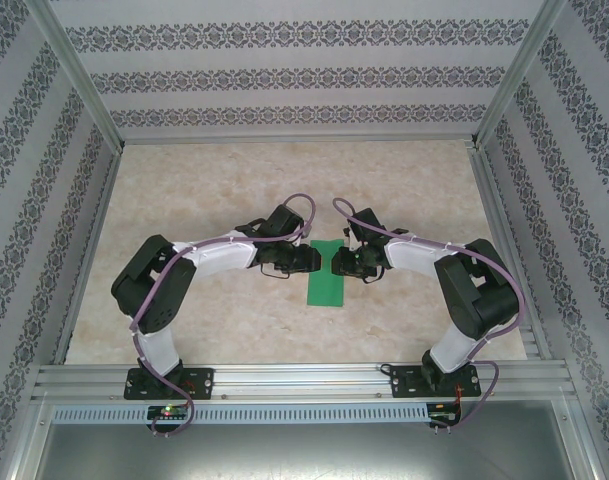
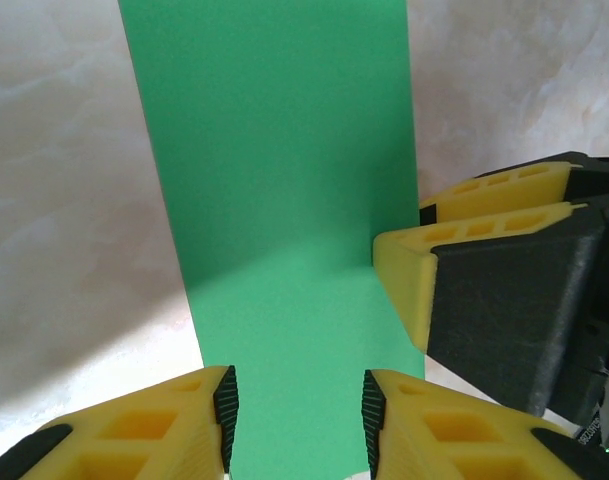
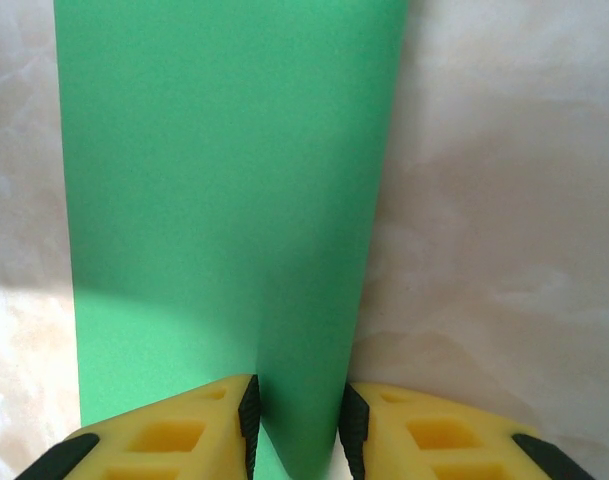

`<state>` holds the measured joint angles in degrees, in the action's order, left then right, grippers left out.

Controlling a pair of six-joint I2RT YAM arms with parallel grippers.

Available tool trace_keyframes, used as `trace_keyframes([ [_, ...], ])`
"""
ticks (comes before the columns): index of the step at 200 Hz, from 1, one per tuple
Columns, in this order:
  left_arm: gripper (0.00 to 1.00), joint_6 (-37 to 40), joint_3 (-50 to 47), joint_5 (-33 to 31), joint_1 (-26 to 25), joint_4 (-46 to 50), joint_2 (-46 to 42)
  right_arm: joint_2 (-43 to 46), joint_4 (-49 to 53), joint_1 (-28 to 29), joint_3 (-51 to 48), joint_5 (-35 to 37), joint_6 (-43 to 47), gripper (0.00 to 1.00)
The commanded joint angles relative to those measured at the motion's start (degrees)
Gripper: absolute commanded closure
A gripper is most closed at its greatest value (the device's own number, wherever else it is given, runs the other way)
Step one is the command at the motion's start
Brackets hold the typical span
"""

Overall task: Fold a paper plane with a square sheet of paper (pick it up from the middle)
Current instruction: Hold the square sheet of paper at the center of the table.

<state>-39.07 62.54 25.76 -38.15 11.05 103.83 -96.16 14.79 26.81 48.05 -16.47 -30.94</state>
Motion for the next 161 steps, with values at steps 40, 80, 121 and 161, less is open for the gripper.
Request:
trace_keyframes([
  [40,0.61,-1.5,-0.5,2.0,-0.6,-2.7,2.0,-5.0,-6.2,1.4,-1.7,2.2,-1.5,0.67],
  [80,0.69,-1.6,-0.3,2.2,-1.2,-3.0,3.2,-4.8,-5.7,1.6,-1.8,2.4,-0.4,0.68],
  [121,0.71,-1.4,0.1,2.3,-1.8,-3.6,4.9,-4.7,-5.9,1.6,-1.8,2.3,-0.4,0.68],
  [161,0.75,0.6,0.5,-0.1,-2.8,-1.5,6.0,-4.7,-6.0,1.7,-1.8,2.3,-0.5,0.68],
])
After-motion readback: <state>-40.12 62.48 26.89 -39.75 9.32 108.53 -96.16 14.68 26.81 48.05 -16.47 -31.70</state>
